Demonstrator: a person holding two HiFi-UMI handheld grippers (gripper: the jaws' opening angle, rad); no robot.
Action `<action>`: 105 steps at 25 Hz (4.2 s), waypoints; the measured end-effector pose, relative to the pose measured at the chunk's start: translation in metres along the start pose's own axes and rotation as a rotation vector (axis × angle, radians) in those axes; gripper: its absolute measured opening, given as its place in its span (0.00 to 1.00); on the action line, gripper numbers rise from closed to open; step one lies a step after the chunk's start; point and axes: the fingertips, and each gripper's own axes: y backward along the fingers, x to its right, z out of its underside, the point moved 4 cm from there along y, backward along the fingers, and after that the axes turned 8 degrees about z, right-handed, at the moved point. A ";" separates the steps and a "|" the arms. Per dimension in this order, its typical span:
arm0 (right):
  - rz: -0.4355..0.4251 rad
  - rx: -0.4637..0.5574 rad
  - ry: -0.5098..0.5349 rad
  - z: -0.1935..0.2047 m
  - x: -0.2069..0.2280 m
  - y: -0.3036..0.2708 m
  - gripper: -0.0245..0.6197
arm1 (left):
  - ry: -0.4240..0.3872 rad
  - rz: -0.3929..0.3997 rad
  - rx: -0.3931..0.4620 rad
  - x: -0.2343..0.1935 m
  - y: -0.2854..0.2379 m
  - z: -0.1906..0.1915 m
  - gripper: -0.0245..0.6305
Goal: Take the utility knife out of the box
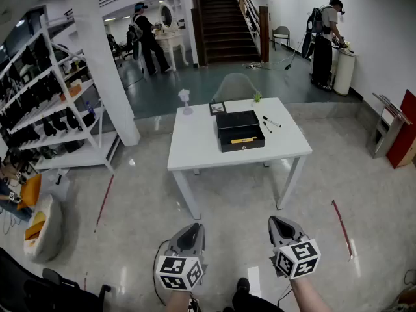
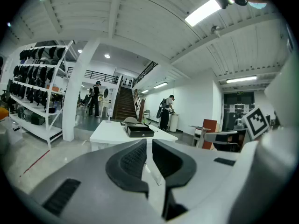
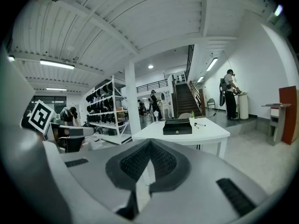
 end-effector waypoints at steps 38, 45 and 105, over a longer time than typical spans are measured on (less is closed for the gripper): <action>0.031 -0.023 -0.060 -0.034 0.113 -0.188 0.04 | -0.017 0.020 -0.039 -0.106 -0.237 -0.046 0.22; 0.082 -0.022 -0.057 -0.055 0.125 -0.260 0.04 | -0.012 0.101 -0.046 -0.153 -0.309 -0.067 0.24; 0.518 -0.055 -0.267 -0.052 0.269 -0.365 0.04 | -0.673 0.797 -0.802 -0.126 -0.639 0.009 0.33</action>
